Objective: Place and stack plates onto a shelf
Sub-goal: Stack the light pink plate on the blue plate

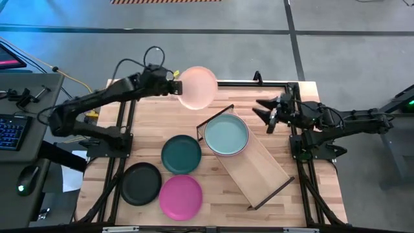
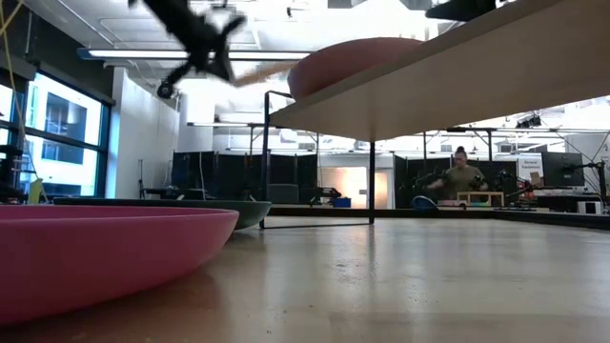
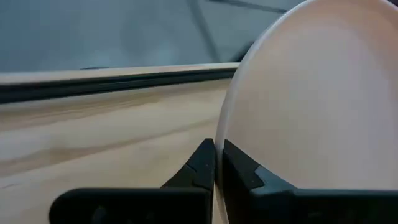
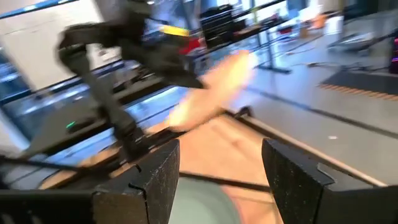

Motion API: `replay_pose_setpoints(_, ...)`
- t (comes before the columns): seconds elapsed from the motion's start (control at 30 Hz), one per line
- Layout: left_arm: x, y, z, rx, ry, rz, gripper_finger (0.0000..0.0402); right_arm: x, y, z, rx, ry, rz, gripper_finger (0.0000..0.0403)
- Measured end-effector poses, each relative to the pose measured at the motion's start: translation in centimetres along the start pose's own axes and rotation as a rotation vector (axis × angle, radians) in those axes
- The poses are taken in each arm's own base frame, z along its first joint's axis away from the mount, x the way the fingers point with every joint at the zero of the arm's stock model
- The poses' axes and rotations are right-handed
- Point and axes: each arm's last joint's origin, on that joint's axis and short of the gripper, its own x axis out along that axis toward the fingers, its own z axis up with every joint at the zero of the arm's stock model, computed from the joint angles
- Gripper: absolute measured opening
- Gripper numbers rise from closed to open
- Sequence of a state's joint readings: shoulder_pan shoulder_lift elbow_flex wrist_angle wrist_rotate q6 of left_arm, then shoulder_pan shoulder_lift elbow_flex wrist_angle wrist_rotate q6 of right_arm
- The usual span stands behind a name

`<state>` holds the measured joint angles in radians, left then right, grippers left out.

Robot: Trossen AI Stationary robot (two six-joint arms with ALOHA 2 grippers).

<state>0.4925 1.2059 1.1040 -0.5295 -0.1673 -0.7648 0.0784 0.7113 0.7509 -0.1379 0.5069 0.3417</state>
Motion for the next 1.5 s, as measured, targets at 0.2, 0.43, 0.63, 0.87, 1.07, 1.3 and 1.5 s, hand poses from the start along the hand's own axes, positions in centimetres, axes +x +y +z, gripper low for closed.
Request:
replay_pose_setpoints(0.2,-3.2,-6.6,-1.5,0.112,-0.016,-0.151,0.0001,-0.1,-0.3,0.6,0.026,-0.085,-0.113,0.0211)
replay_pose_setpoints(0.43,-2.0,-13.0,-5.5,0.226,0.076,-0.225,0.0001,-0.3,-0.3,0.7,0.053,-0.094,-0.110,0.0211)
replay_pose_setpoints(0.63,1.3,-16.3,-8.2,0.369,0.178,-0.151,0.0001,-0.3,-0.4,0.6,0.050,-0.082,-0.110,0.0211)
replay_pose_setpoints(0.87,3.6,-16.4,-8.8,0.402,0.211,-0.048,0.0001,-0.3,-0.4,0.6,0.053,-0.079,-0.111,0.0211)
replay_pose_setpoints(1.07,4.0,-15.5,-8.3,0.373,0.241,0.004,0.0001,-0.3,-0.3,0.5,0.062,-0.069,-0.100,0.0211)
replay_pose_setpoints(1.3,4.0,-15.5,-8.4,0.436,0.300,-0.040,0.0021,-0.3,-0.3,0.5,0.059,-0.068,-0.097,0.0211)
replay_pose_setpoints(1.5,4.3,-15.2,-7.9,0.471,0.306,-0.040,0.0061,-0.3,-0.3,0.5,0.054,-0.067,-0.096,0.0211)
